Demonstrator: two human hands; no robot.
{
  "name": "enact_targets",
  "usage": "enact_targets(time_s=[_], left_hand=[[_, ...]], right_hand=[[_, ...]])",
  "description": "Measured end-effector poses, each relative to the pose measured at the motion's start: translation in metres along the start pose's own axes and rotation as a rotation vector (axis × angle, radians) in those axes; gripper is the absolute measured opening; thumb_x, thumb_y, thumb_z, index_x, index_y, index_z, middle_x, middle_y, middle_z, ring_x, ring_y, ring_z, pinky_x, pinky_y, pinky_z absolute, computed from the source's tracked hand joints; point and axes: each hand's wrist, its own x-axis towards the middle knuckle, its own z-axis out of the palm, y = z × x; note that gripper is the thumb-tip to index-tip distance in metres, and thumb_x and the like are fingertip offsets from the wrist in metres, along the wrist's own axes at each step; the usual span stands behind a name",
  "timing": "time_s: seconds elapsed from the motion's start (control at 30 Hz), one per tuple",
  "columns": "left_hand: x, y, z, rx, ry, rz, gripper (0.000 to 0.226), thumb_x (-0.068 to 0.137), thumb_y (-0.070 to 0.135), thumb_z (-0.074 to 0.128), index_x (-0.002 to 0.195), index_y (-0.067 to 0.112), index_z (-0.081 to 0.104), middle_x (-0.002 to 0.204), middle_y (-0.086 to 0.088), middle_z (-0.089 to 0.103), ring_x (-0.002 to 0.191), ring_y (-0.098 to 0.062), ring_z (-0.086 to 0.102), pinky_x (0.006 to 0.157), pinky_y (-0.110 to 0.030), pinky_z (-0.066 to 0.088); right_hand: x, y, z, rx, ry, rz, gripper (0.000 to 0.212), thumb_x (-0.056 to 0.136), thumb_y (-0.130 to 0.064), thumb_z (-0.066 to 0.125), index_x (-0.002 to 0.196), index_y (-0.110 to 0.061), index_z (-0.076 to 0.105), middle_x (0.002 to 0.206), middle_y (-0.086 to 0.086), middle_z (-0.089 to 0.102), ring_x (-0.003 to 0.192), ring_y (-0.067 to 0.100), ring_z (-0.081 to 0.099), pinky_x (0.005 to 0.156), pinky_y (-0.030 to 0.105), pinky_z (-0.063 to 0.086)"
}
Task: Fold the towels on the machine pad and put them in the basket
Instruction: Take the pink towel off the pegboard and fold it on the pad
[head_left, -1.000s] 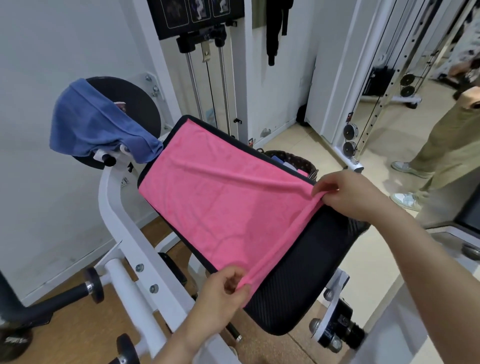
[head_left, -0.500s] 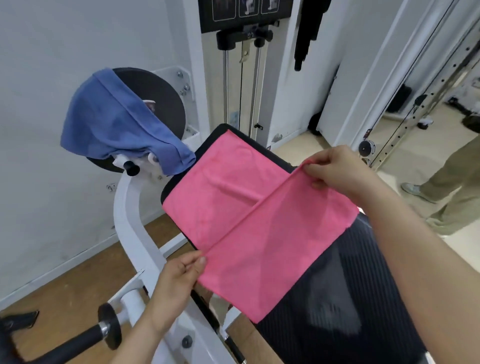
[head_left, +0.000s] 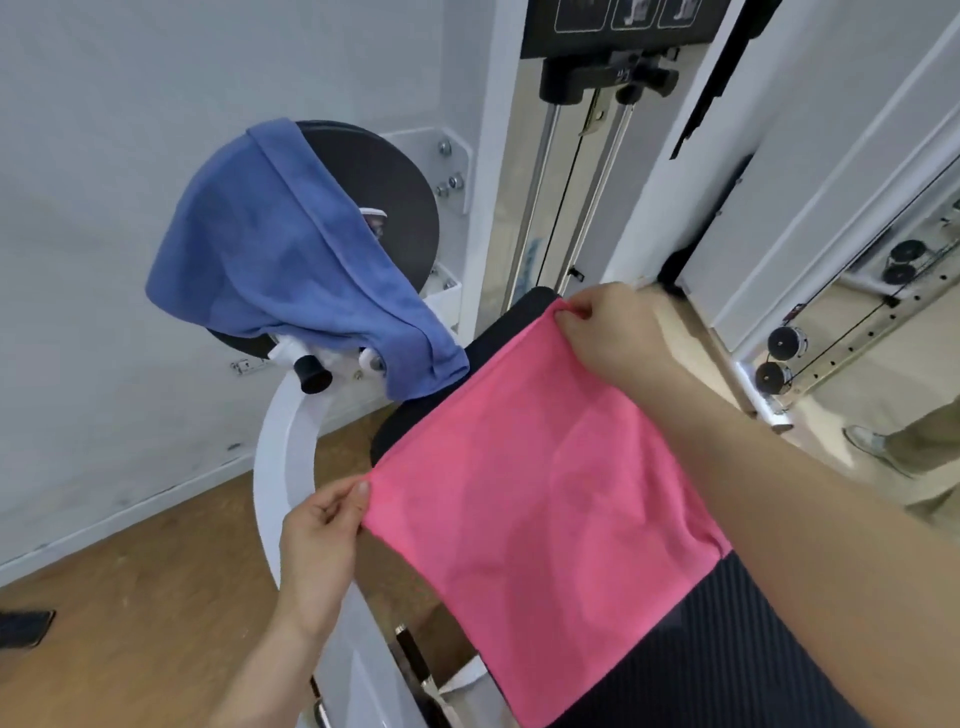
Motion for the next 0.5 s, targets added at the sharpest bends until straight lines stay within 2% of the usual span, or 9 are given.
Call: enact_targets(time_s=[0.07, 0.17, 0.27, 0.33, 0.4, 0.5], left_hand=[[0.017, -0.004, 0.005, 0.022, 0.025, 0.0, 0.017, 0.095, 0.015, 0.059, 0.104, 0.014, 0.072, 0.098, -0.004, 0.074, 0.098, -0.024, 0.067, 0.096, -0.046, 0.05], [0.037, -0.009, 0.014, 0.107, 0.051, 0.008, 0.014, 0.093, 0.013, 0.062, 0.093, 0.023, 0.073, 0.094, 0.003, 0.073, 0.095, -0.017, 0.066, 0.094, -0.04, 0.051], [0.052, -0.018, 0.018, 0.254, 0.054, 0.048, 0.016, 0.089, 0.016, 0.067, 0.09, 0.032, 0.069, 0.095, 0.006, 0.069, 0.093, -0.009, 0.062, 0.091, -0.035, 0.05], [0.059, -0.023, 0.018, 0.331, 0.046, 0.087, 0.02, 0.085, 0.019, 0.071, 0.09, 0.037, 0.066, 0.096, 0.004, 0.065, 0.089, -0.009, 0.061, 0.085, -0.025, 0.049], [0.061, -0.025, 0.017, 0.393, 0.035, 0.115, 0.023, 0.082, 0.021, 0.074, 0.091, 0.039, 0.064, 0.093, 0.004, 0.063, 0.085, -0.008, 0.059, 0.075, -0.014, 0.046], [0.062, -0.021, 0.018, 0.435, 0.007, 0.113, 0.024, 0.082, 0.019, 0.074, 0.099, 0.033, 0.064, 0.08, -0.001, 0.06, 0.076, -0.008, 0.056, 0.065, -0.009, 0.043]], right_hand=[[0.014, 0.003, 0.015, -0.028, 0.009, -0.007, 0.03, 0.092, -0.02, 0.051, 0.062, -0.019, 0.054, 0.066, 0.003, 0.057, 0.075, 0.031, 0.056, 0.062, 0.028, 0.032], [0.025, 0.011, 0.034, -0.104, 0.042, -0.007, 0.022, 0.093, -0.02, 0.049, 0.091, -0.014, 0.07, 0.093, 0.009, 0.069, 0.088, 0.032, 0.06, 0.065, 0.03, 0.037], [0.031, 0.017, 0.046, -0.176, 0.09, -0.039, 0.025, 0.094, -0.02, 0.048, 0.111, -0.018, 0.066, 0.104, 0.01, 0.061, 0.098, 0.032, 0.055, 0.069, 0.032, 0.039], [0.034, 0.017, 0.049, -0.229, 0.081, -0.05, 0.03, 0.095, -0.021, 0.048, 0.12, -0.021, 0.063, 0.112, 0.011, 0.055, 0.105, 0.033, 0.05, 0.071, 0.033, 0.038], [0.038, 0.018, 0.048, -0.297, 0.041, -0.064, 0.032, 0.096, -0.023, 0.048, 0.125, -0.023, 0.061, 0.119, 0.01, 0.052, 0.109, 0.033, 0.046, 0.073, 0.034, 0.037], [0.044, 0.021, 0.046, -0.307, 0.025, -0.096, 0.028, 0.095, -0.023, 0.051, 0.12, -0.024, 0.064, 0.116, 0.007, 0.054, 0.109, 0.032, 0.048, 0.074, 0.034, 0.039]])
